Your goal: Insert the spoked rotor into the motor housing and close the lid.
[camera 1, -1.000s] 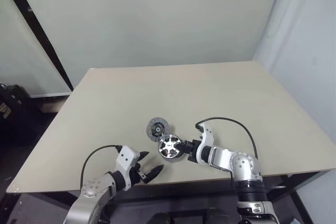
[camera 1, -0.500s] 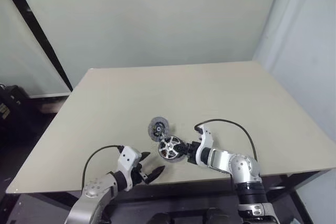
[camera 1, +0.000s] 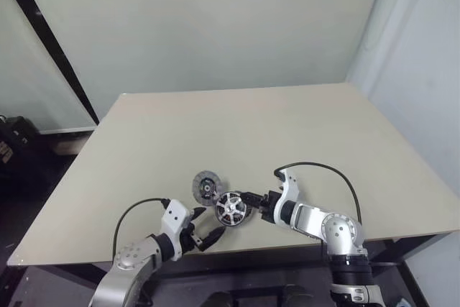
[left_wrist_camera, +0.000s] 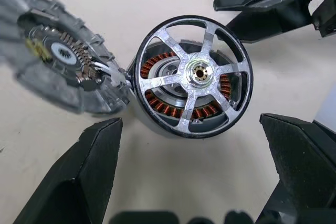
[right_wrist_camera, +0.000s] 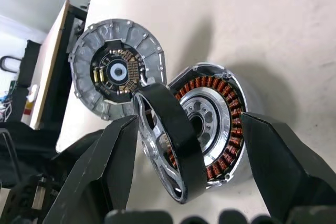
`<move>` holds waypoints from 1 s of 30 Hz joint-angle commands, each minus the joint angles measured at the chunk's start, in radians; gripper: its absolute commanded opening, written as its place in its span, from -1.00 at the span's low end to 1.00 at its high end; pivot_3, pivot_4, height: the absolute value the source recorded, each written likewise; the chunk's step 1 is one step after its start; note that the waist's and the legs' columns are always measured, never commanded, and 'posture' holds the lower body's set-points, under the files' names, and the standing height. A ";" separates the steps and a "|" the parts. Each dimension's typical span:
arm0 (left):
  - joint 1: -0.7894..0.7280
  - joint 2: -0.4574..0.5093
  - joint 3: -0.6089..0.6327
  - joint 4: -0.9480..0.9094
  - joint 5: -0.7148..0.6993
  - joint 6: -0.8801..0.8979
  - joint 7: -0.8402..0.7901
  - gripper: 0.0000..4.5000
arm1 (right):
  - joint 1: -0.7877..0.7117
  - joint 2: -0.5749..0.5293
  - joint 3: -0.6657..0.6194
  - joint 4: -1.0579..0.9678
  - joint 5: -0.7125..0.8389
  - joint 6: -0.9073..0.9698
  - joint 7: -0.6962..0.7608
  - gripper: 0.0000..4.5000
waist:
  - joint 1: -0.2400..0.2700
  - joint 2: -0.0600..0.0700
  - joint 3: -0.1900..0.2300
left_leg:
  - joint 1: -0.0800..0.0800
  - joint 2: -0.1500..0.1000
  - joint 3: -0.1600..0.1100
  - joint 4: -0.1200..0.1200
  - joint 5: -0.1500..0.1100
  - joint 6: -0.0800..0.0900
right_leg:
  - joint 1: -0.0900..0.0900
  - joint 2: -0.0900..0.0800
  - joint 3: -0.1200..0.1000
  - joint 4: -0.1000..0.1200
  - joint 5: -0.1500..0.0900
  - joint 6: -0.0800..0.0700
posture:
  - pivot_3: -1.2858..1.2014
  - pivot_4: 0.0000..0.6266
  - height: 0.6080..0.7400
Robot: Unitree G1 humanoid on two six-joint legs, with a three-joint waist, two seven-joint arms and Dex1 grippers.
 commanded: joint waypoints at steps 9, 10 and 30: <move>-0.017 0.003 0.005 -0.039 0.001 -0.009 -0.001 1.00 | 0.014 0.043 0.066 -0.021 0.000 0.001 0.032 0.49 | 0.000 0.000 0.000 | 0.000 0.000 0.000 0.000 0.000 0.000 | 0.000 0.000 0.000 0.000 0.000 0.000 | 0.03 -1.00 1.00; -0.016 0.003 0.006 -0.039 0.001 -0.008 0.000 1.00 | 0.015 0.042 0.069 -0.018 -0.002 -0.002 0.032 0.49 | 0.000 0.000 0.000 | 0.000 0.000 0.000 0.000 0.000 0.000 | 0.000 0.000 0.000 0.000 0.000 0.000 | 0.03 -1.00 1.00; -0.012 0.006 0.004 -0.037 0.001 -0.010 -0.004 1.00 | -0.006 0.099 -0.055 0.006 0.119 0.023 -0.010 -0.83 | 0.000 0.000 0.000 | -0.001 0.000 0.000 0.000 0.000 0.000 | 0.000 0.000 0.000 -0.001 0.000 0.000 | 0.03 -1.00 1.00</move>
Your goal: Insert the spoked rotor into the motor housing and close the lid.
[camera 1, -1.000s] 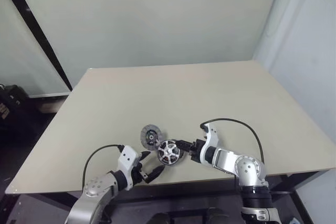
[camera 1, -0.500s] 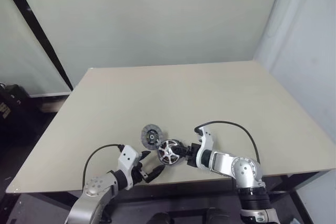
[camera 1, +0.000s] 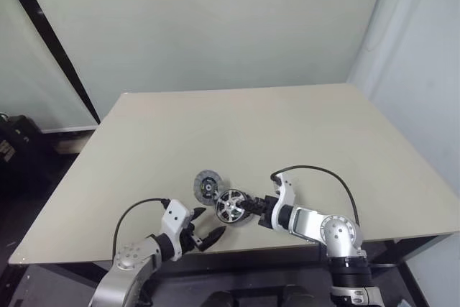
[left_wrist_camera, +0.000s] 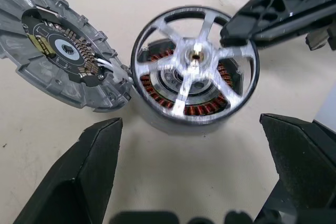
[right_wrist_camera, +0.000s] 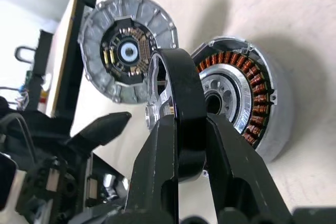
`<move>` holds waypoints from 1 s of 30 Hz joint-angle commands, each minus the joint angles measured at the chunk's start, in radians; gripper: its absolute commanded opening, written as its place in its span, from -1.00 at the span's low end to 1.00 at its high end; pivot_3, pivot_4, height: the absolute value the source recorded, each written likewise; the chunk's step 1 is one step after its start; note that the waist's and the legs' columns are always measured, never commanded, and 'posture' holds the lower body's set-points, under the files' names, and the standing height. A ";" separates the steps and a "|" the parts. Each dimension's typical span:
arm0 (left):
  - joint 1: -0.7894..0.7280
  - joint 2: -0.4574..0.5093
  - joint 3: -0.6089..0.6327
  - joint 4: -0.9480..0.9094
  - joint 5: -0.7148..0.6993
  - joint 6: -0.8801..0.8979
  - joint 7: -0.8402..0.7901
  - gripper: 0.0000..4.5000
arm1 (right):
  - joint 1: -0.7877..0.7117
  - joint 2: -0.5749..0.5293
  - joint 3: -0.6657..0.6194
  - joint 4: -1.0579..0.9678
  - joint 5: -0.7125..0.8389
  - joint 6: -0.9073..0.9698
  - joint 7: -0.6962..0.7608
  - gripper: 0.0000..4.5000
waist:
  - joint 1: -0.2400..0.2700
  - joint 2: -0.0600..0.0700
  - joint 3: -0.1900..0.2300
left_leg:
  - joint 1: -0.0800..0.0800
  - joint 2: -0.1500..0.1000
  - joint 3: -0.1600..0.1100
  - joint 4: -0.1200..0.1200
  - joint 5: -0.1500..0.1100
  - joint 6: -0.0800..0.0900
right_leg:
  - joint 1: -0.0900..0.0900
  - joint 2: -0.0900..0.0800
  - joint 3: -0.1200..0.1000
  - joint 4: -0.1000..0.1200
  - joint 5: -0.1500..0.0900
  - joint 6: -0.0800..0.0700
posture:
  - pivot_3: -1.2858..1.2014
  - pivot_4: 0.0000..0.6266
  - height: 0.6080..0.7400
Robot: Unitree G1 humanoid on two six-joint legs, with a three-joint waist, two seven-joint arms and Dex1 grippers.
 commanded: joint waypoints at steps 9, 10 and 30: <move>-0.014 0.005 0.004 -0.035 0.003 -0.013 -0.003 1.00 | -0.015 0.103 -0.012 0.013 0.035 -0.041 -0.033 -0.83 | 0.000 0.000 0.000 | 0.000 0.000 0.000 0.000 0.000 0.000 | 0.000 0.000 0.000 0.000 0.000 0.000 | 0.03 -1.00 1.00; -0.014 0.005 0.004 -0.035 0.003 -0.013 -0.003 1.00 | -0.014 0.103 -0.008 0.015 0.034 -0.043 -0.033 -0.83 | 0.000 0.000 0.000 | 0.000 0.000 0.000 0.000 0.000 0.000 | 0.000 0.000 0.000 0.000 0.000 0.000 | 0.03 -1.00 1.00; -0.017 0.000 0.001 -0.031 0.006 -0.013 0.000 1.00 | -0.008 0.060 0.061 -0.036 0.017 -0.064 -0.016 -0.09 | 0.000 0.000 0.000 | 0.000 0.001 0.000 0.000 0.000 0.000 | 0.000 0.000 0.000 0.000 0.000 0.000 | 0.03 -1.00 1.00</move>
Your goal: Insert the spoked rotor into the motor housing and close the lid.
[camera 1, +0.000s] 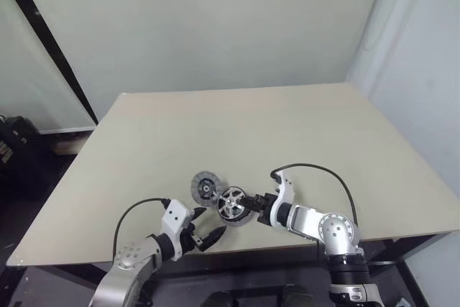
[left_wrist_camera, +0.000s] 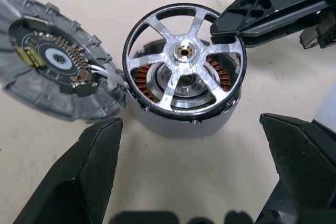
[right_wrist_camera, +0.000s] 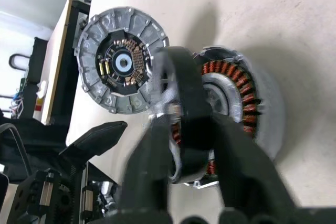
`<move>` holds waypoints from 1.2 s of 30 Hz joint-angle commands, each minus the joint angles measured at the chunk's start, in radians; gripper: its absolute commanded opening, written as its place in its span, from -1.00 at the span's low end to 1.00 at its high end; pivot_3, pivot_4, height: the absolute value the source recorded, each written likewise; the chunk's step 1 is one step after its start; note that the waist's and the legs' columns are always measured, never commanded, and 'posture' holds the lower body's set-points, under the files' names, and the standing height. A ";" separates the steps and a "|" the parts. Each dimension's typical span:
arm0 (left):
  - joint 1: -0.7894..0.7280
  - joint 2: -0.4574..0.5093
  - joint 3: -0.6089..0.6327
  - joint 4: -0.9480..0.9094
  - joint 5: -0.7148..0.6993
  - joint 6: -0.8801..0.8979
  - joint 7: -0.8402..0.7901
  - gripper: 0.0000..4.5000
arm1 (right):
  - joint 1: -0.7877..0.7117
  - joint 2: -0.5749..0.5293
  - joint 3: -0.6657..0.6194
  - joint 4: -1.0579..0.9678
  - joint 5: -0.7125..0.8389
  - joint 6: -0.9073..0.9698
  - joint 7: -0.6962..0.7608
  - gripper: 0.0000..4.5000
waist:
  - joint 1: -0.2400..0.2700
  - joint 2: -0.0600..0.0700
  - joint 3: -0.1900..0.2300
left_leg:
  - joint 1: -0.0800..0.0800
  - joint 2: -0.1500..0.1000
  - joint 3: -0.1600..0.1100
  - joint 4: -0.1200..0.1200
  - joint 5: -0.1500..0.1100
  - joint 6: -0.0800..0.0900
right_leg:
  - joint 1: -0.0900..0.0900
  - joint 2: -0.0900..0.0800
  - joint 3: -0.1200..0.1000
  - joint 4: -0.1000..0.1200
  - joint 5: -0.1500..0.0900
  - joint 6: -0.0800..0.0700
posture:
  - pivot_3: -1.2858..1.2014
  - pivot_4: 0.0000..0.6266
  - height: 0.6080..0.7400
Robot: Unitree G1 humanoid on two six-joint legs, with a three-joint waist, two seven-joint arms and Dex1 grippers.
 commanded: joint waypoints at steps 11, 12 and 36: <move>-0.019 -0.003 0.000 -0.028 0.005 -0.015 0.001 1.00 | -0.013 -0.043 0.052 -0.211 -0.038 -0.052 0.054 0.21 | 0.000 0.000 0.000 | -0.001 0.000 0.000 0.000 0.000 0.000 | 0.000 0.000 0.000 0.000 0.000 0.000 | 0.03 -1.00 1.00; -0.019 -0.002 -0.001 -0.028 0.005 -0.015 0.000 1.00 | -0.014 -0.059 0.060 -0.220 -0.059 -0.065 0.056 0.21 | 0.000 0.000 0.000 | -0.001 0.000 0.000 0.000 0.000 0.000 | 0.000 0.000 0.000 -0.001 0.000 0.000 | 0.03 -1.00 1.00; -0.023 0.011 0.010 -0.032 0.002 -0.010 -0.002 1.00 | 0.001 -0.228 0.462 -0.076 -0.564 -0.562 0.293 -0.99 | 0.001 -0.001 0.000 | -0.001 -0.002 0.000 -0.001 -0.001 0.005 | 0.002 0.000 -0.001 -0.011 0.001 0.001 | 0.03 -1.00 1.00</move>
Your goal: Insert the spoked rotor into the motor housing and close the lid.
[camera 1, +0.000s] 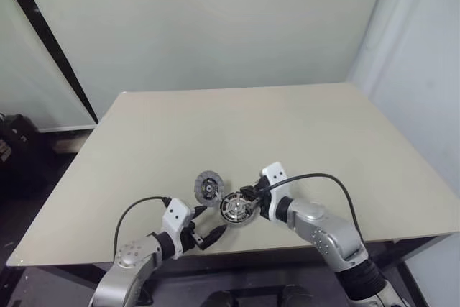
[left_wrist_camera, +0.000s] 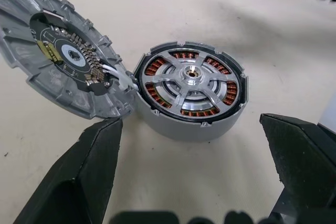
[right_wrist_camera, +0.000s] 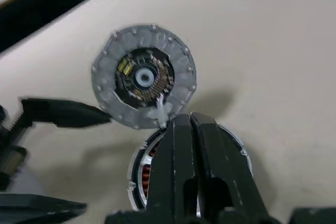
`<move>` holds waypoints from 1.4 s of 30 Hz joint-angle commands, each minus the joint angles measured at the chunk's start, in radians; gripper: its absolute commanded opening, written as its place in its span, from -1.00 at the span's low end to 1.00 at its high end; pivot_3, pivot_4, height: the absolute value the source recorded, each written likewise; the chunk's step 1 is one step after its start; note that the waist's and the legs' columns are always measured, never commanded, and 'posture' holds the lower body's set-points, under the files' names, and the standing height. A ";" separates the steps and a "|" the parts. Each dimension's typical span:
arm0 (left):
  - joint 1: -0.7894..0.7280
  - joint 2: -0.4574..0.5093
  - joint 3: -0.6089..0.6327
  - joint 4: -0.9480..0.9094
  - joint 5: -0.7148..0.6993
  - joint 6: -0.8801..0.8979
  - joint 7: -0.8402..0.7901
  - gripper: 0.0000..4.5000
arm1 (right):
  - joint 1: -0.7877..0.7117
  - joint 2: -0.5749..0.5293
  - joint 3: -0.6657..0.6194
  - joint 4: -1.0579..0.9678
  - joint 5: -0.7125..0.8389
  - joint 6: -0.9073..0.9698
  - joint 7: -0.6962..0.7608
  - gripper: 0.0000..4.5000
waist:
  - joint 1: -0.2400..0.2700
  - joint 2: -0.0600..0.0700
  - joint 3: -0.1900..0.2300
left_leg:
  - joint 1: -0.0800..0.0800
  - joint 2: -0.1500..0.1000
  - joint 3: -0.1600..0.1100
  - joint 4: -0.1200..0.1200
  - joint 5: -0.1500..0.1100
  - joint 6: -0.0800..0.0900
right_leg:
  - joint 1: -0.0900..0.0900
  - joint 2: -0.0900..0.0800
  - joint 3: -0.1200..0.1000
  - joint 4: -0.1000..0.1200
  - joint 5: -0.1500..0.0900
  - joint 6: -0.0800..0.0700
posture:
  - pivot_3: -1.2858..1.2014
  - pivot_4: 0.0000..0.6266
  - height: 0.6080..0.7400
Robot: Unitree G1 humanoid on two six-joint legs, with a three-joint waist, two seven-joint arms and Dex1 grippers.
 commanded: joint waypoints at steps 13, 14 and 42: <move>0.006 0.013 0.019 -0.040 0.002 -0.015 0.003 1.00 | 0.011 0.059 0.034 0.250 -0.182 -0.171 0.074 -0.99 | 0.000 -0.001 -0.001 | 0.006 0.001 0.000 0.000 -0.001 -0.002 | 0.007 0.001 0.000 0.001 0.000 0.000 | 0.03 -1.00 1.00; 0.007 0.013 0.018 -0.038 0.002 -0.016 0.002 1.00 | 0.007 0.055 0.030 0.236 -0.187 -0.176 0.079 -0.99 | 0.000 -0.001 -0.001 | 0.006 0.001 0.000 0.001 -0.001 -0.002 | 0.007 0.001 0.000 0.001 0.000 0.000 | 0.03 -1.00 1.00; 0.002 0.122 -0.007 -0.074 -0.010 0.120 -0.077 1.00 | -0.358 -0.404 0.426 -0.075 -0.485 -0.128 0.665 0.99 | 0.000 -0.001 0.000 | 0.005 -0.001 -0.001 0.002 0.000 0.000 | 0.006 0.000 -0.005 0.000 0.000 0.000 | 0.03 -1.00 1.00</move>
